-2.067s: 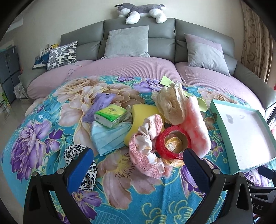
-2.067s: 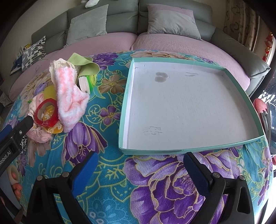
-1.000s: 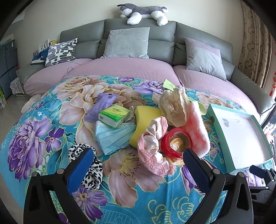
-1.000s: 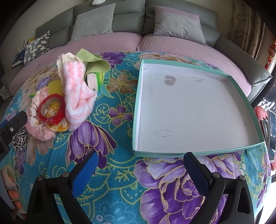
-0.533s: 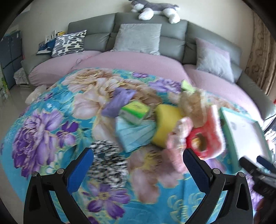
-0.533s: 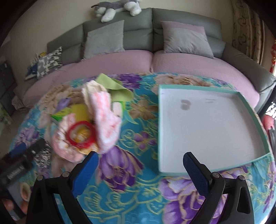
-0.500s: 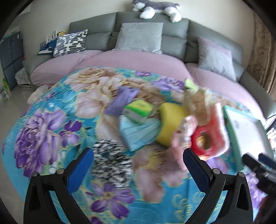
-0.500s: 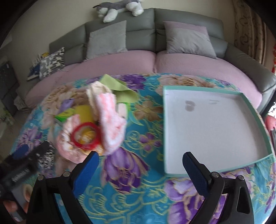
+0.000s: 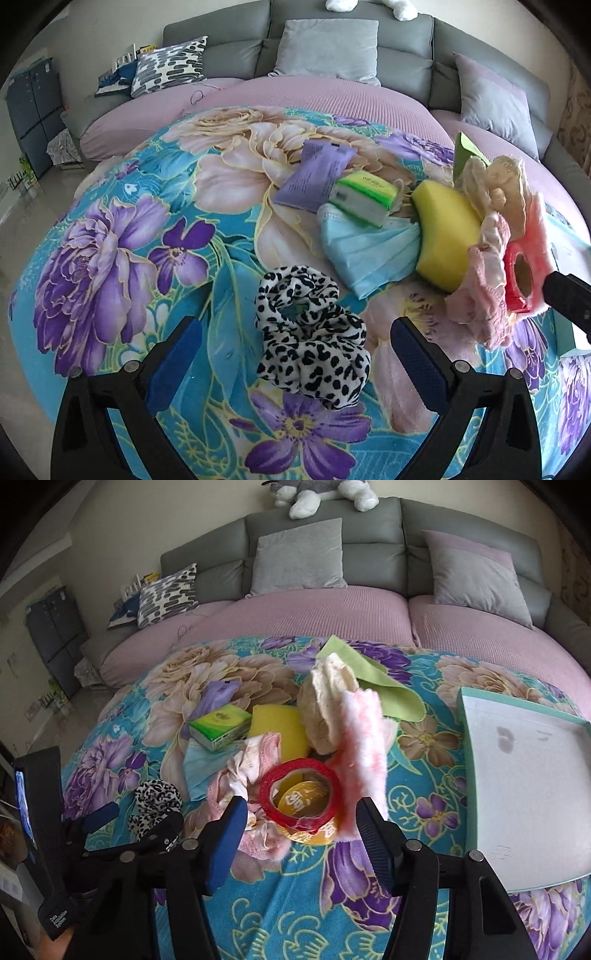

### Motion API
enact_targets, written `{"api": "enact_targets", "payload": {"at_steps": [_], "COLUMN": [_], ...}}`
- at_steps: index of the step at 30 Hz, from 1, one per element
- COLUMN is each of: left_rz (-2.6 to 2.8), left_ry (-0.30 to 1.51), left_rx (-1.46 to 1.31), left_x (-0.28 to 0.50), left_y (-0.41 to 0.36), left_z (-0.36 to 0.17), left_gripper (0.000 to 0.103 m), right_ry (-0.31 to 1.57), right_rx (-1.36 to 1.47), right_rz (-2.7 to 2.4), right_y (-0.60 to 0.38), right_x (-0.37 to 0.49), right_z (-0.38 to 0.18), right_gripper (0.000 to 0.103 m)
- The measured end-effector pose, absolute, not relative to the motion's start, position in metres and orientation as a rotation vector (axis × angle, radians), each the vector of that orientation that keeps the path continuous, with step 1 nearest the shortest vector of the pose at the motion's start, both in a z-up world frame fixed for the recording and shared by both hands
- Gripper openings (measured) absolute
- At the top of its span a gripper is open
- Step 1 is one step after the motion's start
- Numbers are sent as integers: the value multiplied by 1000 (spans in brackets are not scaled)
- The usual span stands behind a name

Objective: Organize soft objects
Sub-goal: 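Grasp the leopard scrunchie with the left tool while the right tool grasps the red tape roll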

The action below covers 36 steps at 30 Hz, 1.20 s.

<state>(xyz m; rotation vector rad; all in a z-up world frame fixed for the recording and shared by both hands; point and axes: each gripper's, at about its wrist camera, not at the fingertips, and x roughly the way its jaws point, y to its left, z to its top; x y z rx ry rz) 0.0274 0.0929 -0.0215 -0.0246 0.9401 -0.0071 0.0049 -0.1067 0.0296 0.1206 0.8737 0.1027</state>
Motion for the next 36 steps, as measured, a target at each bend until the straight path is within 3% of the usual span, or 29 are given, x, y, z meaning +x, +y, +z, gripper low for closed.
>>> {"api": "enact_targets", "payload": {"at_steps": [14, 17, 23, 28, 30, 36], "left_rz": [-19, -25, -21, -38, -51, -61], "left_ry": [987, 995, 995, 990, 986, 977], "left_rx": [-20, -13, 0, 3, 4, -3], "left_x": [35, 36, 35, 33, 33, 32], "left_y": [92, 90, 88, 86, 84, 86], "left_z": [-40, -42, -43, -40, -39, -37], "left_gripper": [102, 94, 94, 77, 63, 50], "right_ry": [950, 954, 955, 956, 956, 951], "right_rx": [110, 104, 97, 100, 107, 129], "right_rz": [102, 108, 119, 122, 124, 131], "right_y": [-102, -99, -95, -96, -97, -101], "right_x": [29, 30, 30, 28, 28, 27], "right_z": [3, 0, -2, -1, -2, -1], "right_gripper": [63, 63, 62, 61, 61, 54]}}
